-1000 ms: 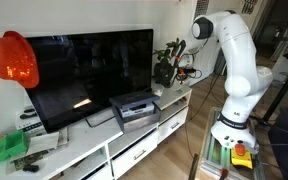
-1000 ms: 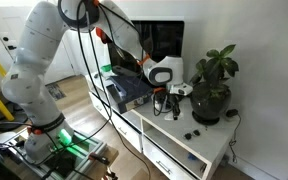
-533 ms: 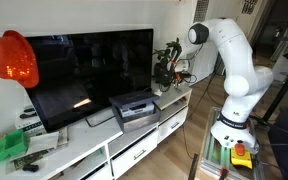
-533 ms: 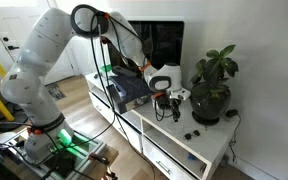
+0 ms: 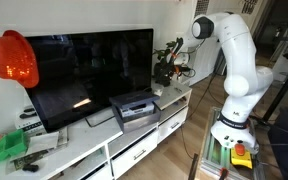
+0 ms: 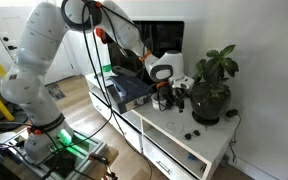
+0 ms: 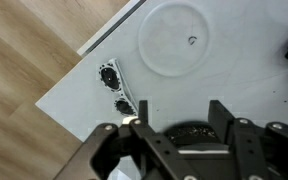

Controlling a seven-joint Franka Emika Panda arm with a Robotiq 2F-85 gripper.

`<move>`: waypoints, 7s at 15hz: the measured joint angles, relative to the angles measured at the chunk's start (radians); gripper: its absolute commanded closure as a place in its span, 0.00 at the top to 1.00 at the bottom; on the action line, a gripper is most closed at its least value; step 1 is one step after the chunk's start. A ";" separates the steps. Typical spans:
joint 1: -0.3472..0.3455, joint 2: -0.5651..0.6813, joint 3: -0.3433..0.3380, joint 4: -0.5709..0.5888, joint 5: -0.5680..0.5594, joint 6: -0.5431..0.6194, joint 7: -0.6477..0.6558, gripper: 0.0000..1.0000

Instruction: Remove the lid from the plastic bowl, put it on the table, put the sunglasses inside the bowl and then cover the bowl with the plastic lid

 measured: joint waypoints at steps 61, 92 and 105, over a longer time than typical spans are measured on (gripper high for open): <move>0.087 -0.071 0.035 0.013 -0.186 -0.151 -0.200 0.02; 0.521 -0.039 -0.224 -0.328 -0.247 0.513 -0.022 0.02; 0.562 0.003 -0.228 -0.326 -0.179 0.553 -0.019 0.62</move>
